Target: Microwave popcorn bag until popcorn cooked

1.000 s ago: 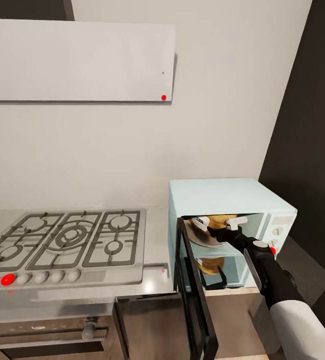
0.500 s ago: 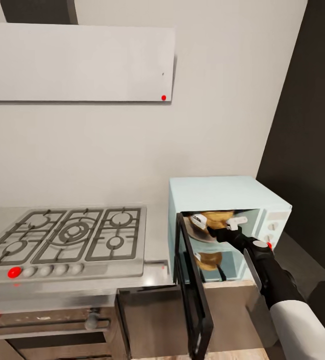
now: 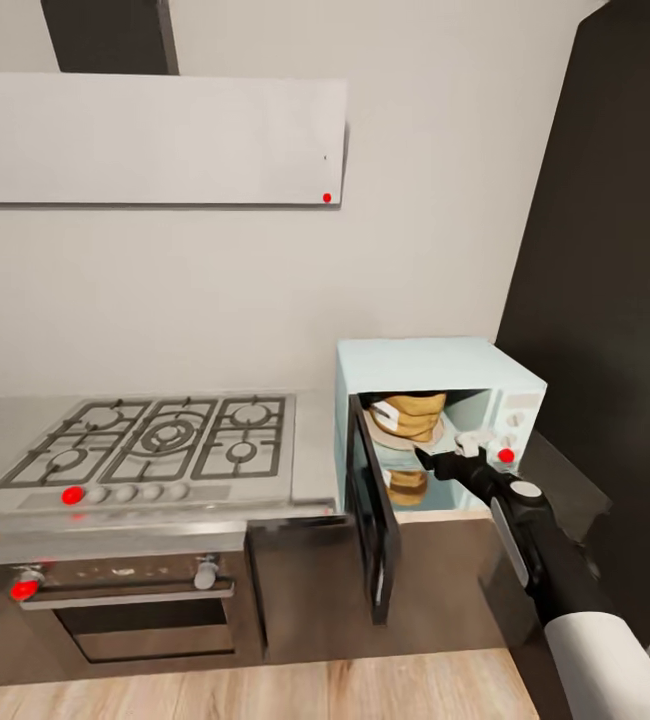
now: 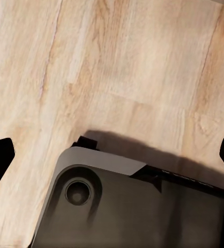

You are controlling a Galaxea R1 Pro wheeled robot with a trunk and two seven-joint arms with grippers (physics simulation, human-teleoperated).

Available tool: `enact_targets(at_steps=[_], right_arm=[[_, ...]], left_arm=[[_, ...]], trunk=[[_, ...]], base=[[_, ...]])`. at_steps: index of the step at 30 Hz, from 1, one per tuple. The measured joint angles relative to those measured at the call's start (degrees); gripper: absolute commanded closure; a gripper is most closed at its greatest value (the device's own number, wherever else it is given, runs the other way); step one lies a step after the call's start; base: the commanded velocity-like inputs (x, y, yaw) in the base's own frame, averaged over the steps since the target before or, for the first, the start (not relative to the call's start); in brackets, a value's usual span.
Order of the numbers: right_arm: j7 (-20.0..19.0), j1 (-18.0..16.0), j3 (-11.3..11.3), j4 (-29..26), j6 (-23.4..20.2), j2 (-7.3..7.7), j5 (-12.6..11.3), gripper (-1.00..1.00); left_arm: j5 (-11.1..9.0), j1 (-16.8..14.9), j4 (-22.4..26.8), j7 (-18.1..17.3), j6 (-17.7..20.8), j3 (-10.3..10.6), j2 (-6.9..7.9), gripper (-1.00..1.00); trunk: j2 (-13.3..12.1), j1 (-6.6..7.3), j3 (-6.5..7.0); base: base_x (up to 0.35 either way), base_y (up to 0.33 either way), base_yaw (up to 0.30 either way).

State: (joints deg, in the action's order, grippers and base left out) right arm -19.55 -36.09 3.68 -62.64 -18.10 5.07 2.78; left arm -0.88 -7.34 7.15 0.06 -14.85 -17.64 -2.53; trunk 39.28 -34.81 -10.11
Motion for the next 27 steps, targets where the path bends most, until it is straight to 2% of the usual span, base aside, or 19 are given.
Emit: enact_targets(at_steps=[4, 10, 12, 14, 15, 17, 18, 20, 21, 22, 25, 26, 27], right_arm=[[0.1, 2.4, 0.1, -5.2, -0.1, -0.04, 0.0, -1.0], [0.2, 3.6, 0.5, -7.3, -0.5, 0.3, 0.0, -1.0], [0.2, 6.8, 1.4, -10.9, -0.7, 0.56, 0.0, -1.0], [0.2, 10.1, 3.6, -14.8, -0.9, 0.65, 0.0, -1.0], [0.2, 14.4, 6.0, -19.5, -0.9, 0.71, 0.1, -1.0], [0.1, 20.2, 7.9, -24.3, -0.9, 0.79, 0.1, -1.0], [0.1, 23.0, 9.0, -25.9, -0.8, 0.9, 0.1, -1.0], [-1.4, 28.4, 13.0, -27.3, -0.5, 0.96, 0.1, -1.0], [-2.7, 29.9, 14.4, -27.4, -0.3, 0.9, 0.1, -1.0], [-5.4, 31.5, 16.3, -27.4, -0.3, 0.83, 0.1, -1.0], [-12.6, 34.4, 20.1, -26.8, -0.1, 0.52, 0.2, -1.0], [-17.4, 36.6, 22.1, -24.4, 1.6, 0.32, 0.5, -1.0], [-19.1, 38.0, 22.7, -21.6, 4.7, 0.25, 0.6, -1.0]], left_arm=[[0.0, 0.0, 0.0, 0.0, 0.0, 0.0, 0.02, -1.0], [-0.1, 0.0, 0.0, 0.0, 0.0, -0.3, 0.08, -1.0], [0.0, -0.2, 0.0, 0.0, 0.0, -0.2, 0.06, -1.0], [0.0, -0.3, 0.1, 0.1, 0.0, 0.0, -0.02, -1.0], [0.3, -0.5, 0.2, 0.0, 0.0, 0.2, -0.41, -1.0], [0.5, -1.3, 1.9, 0.1, 0.0, 0.4, -1.6, -1.0], [0.6, -1.6, 4.5, 0.1, 0.0, 0.3, -2.29, -1.0], [0.5, -1.6, 16.9, -0.2, 0.0, 0.4, -3.42, -1.0], [0.4, -1.4, 20.9, -0.3, 0.0, 0.4, -3.87, -1.0], [0.3, -1.1, 26.5, -0.3, 0.3, 0.5, -4.63, -1.0], [0.3, -0.6, 36.7, -0.3, 2.0, 1.6, -6.82, -1.0], [0.2, -0.7, 43.9, -0.3, 7.8, 4.6, -7.4, -1.0], [0.1, -0.9, 50.6, -0.3, 12.6, 6.7, -7.42, -1.0]], trunk=[[0.0, 0.0, 0.0], [0.0, 0.0, 0.0], [0.0, 0.01, 0.0], [0.0, 0.02, 0.0], [0.0, 0.04, -0.01], [0.0, 0.04, 0.0], [0.0, 0.04, 0.0], [0.0, 0.04, 0.0], [0.0, 0.04, 0.0], [0.0, 0.04, 0.01], [0.0, 0.04, 0.0], [0.0, 0.04, -0.02], [0.0, 0.04, -0.01]], base=[[-0.341, 0.0, 0.0], [-0.342, 0.0, 0.0], [-0.182, 0.0, 0.0], [-0.064, 0.0, 0.0], [-0.019, 0.0, 0.0], [-0.009, 0.0, 0.0], [-0.003, 0.0, 0.0], [-0.001, 0.0, 0.0], [0.0, 0.0, 0.0], [0.0, 0.0, 0.0], [0.0, 0.0, 0.0], [0.0, 0.0, 0.0], [0.0, 0.0, 0.0]])
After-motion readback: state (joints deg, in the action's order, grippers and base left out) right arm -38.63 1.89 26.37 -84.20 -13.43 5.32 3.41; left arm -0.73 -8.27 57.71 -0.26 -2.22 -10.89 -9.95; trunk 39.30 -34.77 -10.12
